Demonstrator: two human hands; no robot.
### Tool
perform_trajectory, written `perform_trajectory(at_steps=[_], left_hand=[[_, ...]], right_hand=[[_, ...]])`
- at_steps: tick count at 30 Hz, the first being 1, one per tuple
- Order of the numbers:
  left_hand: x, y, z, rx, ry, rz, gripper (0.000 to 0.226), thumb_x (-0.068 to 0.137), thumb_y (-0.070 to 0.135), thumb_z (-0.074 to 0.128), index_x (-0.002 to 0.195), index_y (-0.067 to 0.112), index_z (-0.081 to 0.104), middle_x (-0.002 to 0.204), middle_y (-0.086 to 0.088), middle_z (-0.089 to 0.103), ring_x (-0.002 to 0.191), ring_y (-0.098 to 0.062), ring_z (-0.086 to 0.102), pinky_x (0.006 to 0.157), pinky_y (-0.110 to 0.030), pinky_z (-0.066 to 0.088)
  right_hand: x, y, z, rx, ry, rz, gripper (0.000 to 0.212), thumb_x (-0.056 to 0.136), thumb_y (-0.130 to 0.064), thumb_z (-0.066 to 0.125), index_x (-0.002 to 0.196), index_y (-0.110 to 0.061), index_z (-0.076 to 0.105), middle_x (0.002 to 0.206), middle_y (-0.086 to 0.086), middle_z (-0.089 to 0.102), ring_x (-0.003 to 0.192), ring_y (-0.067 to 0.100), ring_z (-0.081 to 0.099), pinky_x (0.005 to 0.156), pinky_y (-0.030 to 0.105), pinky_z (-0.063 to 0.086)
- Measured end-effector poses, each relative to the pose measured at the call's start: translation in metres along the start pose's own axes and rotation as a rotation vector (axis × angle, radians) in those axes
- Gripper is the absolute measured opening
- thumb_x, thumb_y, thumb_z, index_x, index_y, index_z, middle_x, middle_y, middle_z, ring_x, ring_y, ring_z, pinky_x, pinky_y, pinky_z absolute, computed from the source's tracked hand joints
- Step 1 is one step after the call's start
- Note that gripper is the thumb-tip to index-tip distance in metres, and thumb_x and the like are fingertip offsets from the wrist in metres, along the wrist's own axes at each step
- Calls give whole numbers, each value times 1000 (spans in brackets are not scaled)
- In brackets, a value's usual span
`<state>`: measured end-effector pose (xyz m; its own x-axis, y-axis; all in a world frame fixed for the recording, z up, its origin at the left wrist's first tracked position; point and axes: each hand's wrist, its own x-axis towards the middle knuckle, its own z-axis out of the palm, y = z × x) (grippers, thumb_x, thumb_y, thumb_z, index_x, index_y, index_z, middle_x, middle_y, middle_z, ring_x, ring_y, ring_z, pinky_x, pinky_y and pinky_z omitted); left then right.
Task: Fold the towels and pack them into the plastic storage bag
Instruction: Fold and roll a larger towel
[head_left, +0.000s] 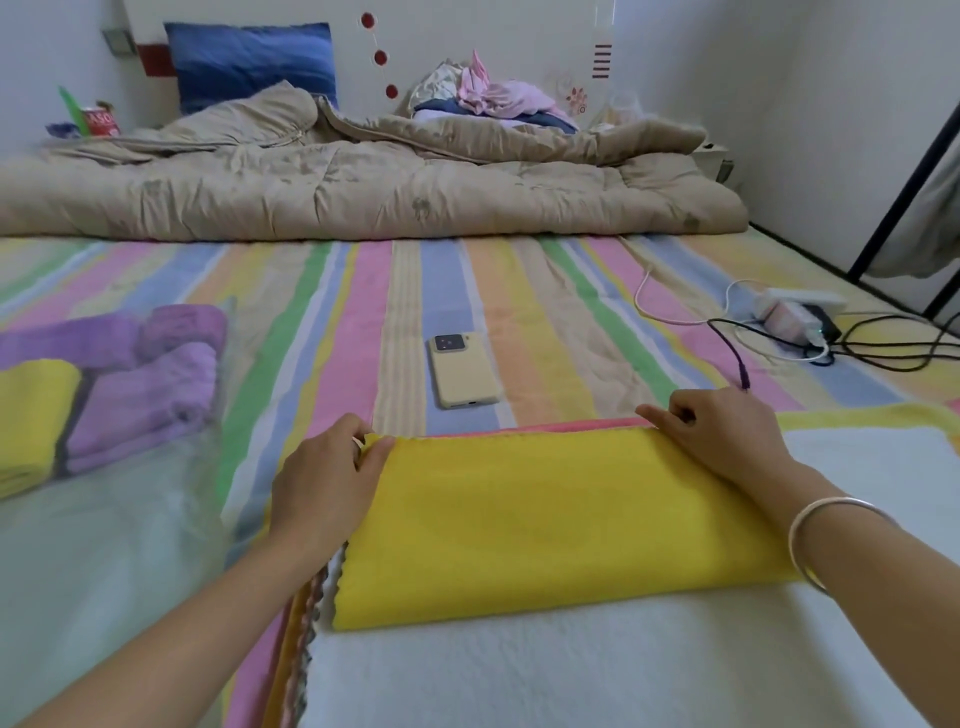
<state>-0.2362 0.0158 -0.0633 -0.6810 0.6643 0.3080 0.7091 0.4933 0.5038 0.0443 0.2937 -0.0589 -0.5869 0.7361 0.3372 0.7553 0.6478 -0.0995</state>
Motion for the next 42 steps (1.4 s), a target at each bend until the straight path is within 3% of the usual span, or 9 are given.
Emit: perform_trajectory(at_steps=[5,10,13,20,25,32,36,40,42], left_hand=[[-3,-1,1,149,-7,-9,20,95,39,57,92,19,53,67,2,55,62,-23,54,48,-32,35],[-20,40,-5,227,192,311,38,89,25,57,124,10,58,127,-9,59,114,-32,56,87,-45,48],[-47,83,9,139,-91,454,70,94,59,10,148,23,36,154,-4,35,143,-21,31,116,-44,25],[-71,75,44,380,-351,404,107,57,72,-44,151,32,-14,161,0,-17,148,-17,-18,119,-46,-8],[-75,76,47,393,-321,392,106,60,70,-44,152,31,-12,161,-2,-14,149,-18,-15,119,-48,-7],[-83,65,36,405,-359,416,99,74,73,-32,154,25,0,161,-3,-7,150,-20,-5,117,-43,-5],[-91,40,24,421,-338,391,74,98,63,7,145,19,42,151,-9,39,139,-25,38,109,-45,17],[-98,30,11,355,-311,349,95,79,74,-23,153,25,10,160,2,-1,149,-15,1,116,-39,-7],[-95,33,3,208,-279,313,89,80,68,-6,150,26,29,159,7,16,149,-15,13,119,-35,2]], right_hand=[[-22,-16,-11,29,83,111,42,95,-52,39,98,-18,63,105,7,65,106,31,55,85,42,43],[-99,-75,-36,34,-265,118,97,67,-81,-19,151,-42,9,162,-9,0,149,15,-9,118,40,-9],[-121,-79,-35,56,-406,92,119,44,-83,-39,150,-46,-1,160,-14,-11,147,13,-17,119,43,-12],[-132,-37,-58,28,-57,385,49,98,-50,32,141,-31,43,151,2,39,142,24,25,115,43,15],[-162,-54,-93,950,-188,772,36,99,-38,47,133,-27,41,87,12,73,63,26,67,57,33,51],[-159,-50,-73,1645,-106,1027,49,98,-16,53,144,-20,37,131,19,52,102,33,64,81,42,52],[-144,-53,-63,1586,83,1034,49,97,-12,50,144,-17,40,140,-1,42,128,25,45,100,44,44],[-133,-73,-67,977,134,854,57,89,-22,48,145,-17,40,145,9,42,127,29,44,101,40,38],[-128,-92,-72,726,144,610,55,92,-18,50,146,-17,39,146,11,39,129,30,42,100,40,37]])
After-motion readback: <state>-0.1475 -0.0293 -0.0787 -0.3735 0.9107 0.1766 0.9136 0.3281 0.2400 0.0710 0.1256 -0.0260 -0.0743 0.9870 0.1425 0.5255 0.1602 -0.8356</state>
